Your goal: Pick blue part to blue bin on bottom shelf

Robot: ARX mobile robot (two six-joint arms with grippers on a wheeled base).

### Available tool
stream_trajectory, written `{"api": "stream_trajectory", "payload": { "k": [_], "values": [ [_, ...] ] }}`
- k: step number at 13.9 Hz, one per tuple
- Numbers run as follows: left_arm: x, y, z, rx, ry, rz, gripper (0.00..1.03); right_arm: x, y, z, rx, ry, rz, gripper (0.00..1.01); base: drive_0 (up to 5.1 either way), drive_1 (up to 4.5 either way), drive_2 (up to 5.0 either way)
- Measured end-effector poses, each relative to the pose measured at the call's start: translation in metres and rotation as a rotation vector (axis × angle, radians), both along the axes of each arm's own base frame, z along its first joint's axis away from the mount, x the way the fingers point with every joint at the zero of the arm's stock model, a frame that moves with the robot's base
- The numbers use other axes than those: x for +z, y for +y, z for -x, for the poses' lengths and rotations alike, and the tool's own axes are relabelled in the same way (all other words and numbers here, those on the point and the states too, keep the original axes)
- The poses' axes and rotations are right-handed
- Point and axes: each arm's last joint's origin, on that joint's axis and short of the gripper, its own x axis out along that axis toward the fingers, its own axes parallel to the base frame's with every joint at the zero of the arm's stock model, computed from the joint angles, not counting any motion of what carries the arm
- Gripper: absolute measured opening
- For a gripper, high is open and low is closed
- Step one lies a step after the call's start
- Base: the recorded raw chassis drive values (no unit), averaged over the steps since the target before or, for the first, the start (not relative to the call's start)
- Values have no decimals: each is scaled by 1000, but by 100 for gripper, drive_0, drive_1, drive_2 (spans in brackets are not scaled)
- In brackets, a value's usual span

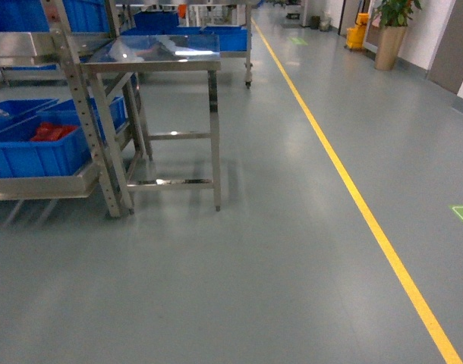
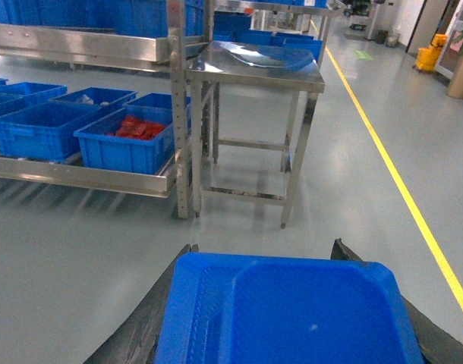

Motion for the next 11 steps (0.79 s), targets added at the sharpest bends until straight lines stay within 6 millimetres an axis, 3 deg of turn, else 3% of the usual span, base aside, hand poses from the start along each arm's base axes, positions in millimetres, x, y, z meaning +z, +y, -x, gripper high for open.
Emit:
{"api": "stream_trajectory", "payload": {
  "k": [11],
  "values": [
    [0, 0, 0, -2, 5, -2, 43, 0, 0, 0, 0, 1, 0, 98, -4, 429, -437]
  ]
}}
